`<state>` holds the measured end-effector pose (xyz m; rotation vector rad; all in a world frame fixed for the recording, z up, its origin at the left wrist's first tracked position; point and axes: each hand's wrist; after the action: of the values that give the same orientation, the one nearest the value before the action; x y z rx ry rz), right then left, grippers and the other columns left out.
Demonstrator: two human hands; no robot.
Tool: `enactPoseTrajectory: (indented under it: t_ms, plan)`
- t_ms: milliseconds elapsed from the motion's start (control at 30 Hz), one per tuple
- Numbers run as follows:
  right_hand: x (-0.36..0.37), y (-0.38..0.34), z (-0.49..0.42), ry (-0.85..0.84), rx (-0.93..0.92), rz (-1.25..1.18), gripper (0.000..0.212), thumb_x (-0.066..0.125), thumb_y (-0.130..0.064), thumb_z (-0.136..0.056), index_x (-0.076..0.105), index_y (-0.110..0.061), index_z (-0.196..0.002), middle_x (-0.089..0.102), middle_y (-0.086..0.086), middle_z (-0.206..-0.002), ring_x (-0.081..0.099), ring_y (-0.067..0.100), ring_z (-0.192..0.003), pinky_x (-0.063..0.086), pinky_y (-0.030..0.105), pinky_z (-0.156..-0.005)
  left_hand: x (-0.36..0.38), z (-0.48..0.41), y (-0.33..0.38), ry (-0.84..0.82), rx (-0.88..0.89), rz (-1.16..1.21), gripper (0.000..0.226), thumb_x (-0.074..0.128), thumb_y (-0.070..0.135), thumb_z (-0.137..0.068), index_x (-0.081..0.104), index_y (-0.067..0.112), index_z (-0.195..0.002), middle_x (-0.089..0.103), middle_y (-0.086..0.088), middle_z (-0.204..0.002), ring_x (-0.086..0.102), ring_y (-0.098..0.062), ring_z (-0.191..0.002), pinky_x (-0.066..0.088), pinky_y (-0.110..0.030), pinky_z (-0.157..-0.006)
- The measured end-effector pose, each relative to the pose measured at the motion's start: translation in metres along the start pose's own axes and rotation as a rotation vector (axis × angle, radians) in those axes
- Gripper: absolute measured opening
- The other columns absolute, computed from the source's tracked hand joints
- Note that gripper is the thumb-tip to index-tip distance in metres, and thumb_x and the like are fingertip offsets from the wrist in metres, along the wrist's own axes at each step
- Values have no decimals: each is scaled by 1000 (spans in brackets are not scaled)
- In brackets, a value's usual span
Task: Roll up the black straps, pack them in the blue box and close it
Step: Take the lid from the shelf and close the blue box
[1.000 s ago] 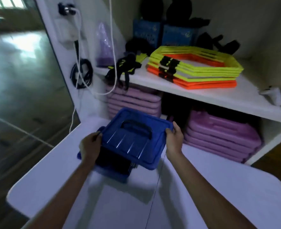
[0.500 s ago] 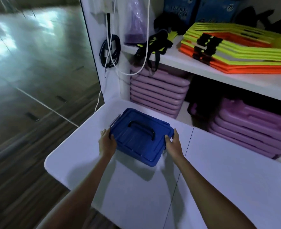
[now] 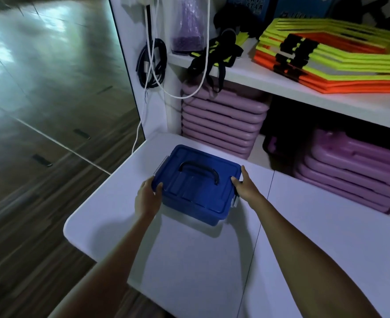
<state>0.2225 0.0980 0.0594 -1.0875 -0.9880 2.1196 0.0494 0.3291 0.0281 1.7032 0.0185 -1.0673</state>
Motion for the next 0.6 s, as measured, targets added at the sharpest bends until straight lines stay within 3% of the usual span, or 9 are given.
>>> enactPoseTrajectory:
  t_ms: [133, 267, 367, 467, 500, 600]
  plan:
    - [7, -1, 10, 103, 78, -111, 69, 47, -41, -97, 13, -18, -152, 37, 12, -151, 42, 33, -133, 36, 45, -110, -1, -21, 5, -68, -114, 84, 29, 54, 27, -93, 53, 2, -108, 60, -15, -107, 58, -35, -100, 44, -37, -76]
    - [27, 4, 32, 245, 69, -199, 61, 51, -34, -96, 26, -9, -146, 43, 16, -146, 48, 34, -128, 40, 41, -102, -3, -44, 12, -240, -184, 107, 53, 51, 28, -95, 34, 2, -138, 54, -16, -127, 51, -35, -118, 40, -38, -96]
    - [40, 4, 46, 366, 35, -278, 47, 52, -22, -96, 33, -10, -137, 54, 14, -132, 58, 28, -107, 48, 34, -86, -10, -60, 11, -343, -127, 11, 35, 54, 25, -93, 52, 2, -119, 60, -17, -111, 57, -35, -104, 42, -34, -82]
    - [52, 4, 54, 423, -39, -267, 24, 51, -15, -96, 42, -11, -117, 58, 9, -113, 59, 24, -92, 44, 21, -66, -14, -61, 11, -277, -42, 79, 27, 62, 14, -87, 51, 3, -109, 57, -11, -105, 58, -30, -92, 44, -35, -78]
    - [56, 5, 56, 418, -66, -249, 21, 51, -16, -95, 43, -12, -114, 59, 9, -112, 60, 25, -94, 44, 21, -66, -15, -58, 11, -253, 0, 85, 23, 63, 11, -86, 51, 4, -106, 58, -10, -105, 59, -30, -92, 45, -35, -77]
    - [63, 9, 58, 399, -133, -187, 34, 51, -18, -95, 44, -10, -127, 56, 9, -130, 56, 27, -116, 45, 27, -86, -14, -52, 8, -212, 91, 56, 20, 62, 11, -87, 56, 4, -104, 64, -10, -109, 62, -30, -94, 42, -30, -77]
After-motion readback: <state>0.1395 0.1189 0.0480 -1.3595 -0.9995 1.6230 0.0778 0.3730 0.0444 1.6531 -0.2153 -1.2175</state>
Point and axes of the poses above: each hand's wrist, its own z-axis away from the middle knuckle, its own x-axis out of the palm, y = z × x
